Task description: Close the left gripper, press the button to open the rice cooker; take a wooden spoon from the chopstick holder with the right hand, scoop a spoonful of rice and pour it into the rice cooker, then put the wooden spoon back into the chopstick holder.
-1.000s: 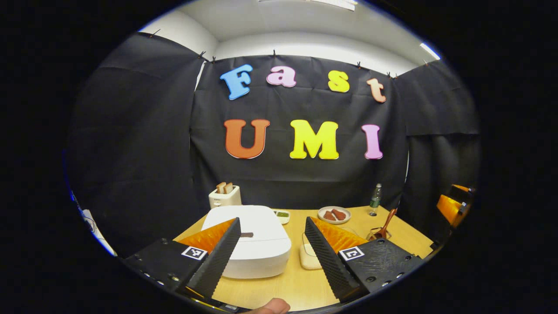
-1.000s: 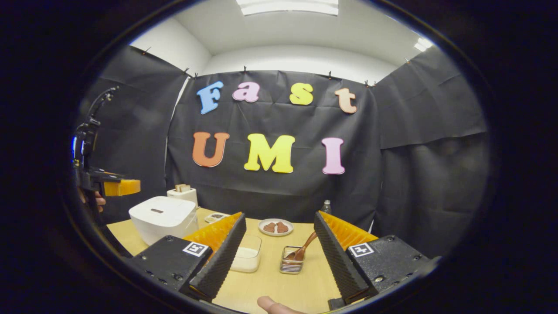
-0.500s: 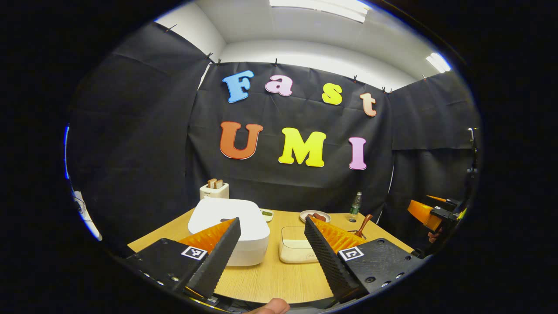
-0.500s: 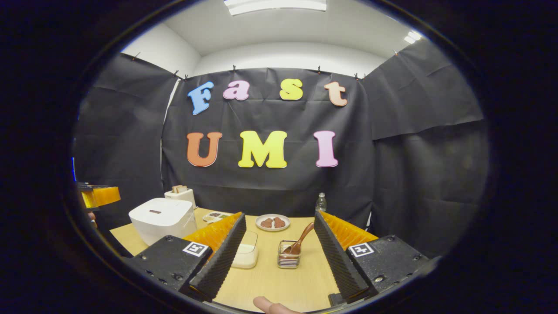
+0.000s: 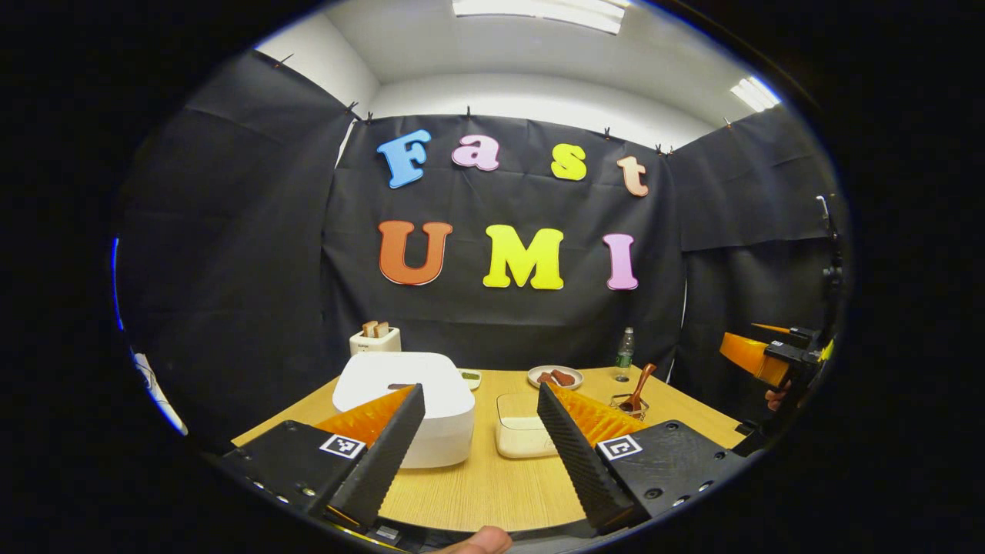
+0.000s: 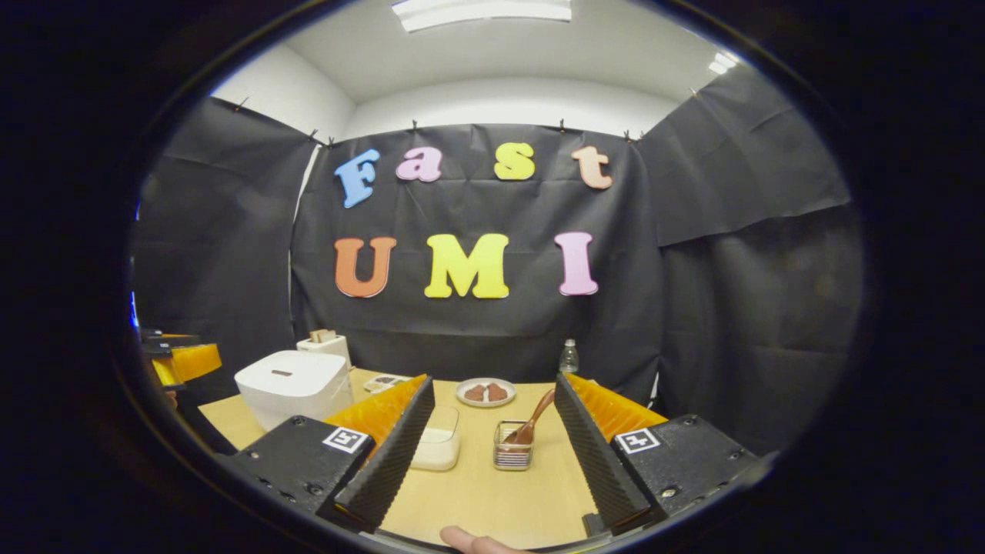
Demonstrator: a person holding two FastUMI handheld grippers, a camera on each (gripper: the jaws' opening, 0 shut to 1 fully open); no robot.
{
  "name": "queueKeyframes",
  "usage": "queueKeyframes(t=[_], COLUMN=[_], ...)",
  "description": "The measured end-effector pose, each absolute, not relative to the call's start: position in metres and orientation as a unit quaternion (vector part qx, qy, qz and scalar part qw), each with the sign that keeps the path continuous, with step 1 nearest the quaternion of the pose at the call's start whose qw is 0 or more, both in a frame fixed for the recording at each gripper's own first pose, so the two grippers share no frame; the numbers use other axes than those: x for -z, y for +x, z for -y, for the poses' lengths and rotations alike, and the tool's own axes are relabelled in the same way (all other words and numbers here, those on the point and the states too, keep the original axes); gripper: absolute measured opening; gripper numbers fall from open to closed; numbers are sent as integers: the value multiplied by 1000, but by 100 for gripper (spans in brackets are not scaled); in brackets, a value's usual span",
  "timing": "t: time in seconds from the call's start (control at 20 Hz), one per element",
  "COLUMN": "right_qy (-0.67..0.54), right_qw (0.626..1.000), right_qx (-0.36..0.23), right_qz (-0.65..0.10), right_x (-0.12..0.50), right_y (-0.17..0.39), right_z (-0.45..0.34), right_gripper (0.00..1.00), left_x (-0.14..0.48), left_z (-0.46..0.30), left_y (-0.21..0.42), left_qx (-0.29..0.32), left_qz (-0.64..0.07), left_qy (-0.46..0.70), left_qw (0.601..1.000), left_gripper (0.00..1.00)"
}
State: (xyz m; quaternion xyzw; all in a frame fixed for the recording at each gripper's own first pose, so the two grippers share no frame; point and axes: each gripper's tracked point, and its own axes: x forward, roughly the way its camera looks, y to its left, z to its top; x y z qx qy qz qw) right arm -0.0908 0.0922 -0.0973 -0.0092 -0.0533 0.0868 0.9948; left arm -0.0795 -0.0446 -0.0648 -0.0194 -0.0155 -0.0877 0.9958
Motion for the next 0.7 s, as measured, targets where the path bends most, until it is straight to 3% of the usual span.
queueKeyframes(t=[0.7], right_qy=[-6], right_qw=[994], right_qx=[-93], right_qz=[52], right_x=[102], right_y=[-87], right_z=[-110], right_gripper=[100], left_x=[71], left_z=[23], left_y=[-82], left_qx=[81], left_qz=[29], left_qy=[-28], left_qw=[996], left_gripper=[94])
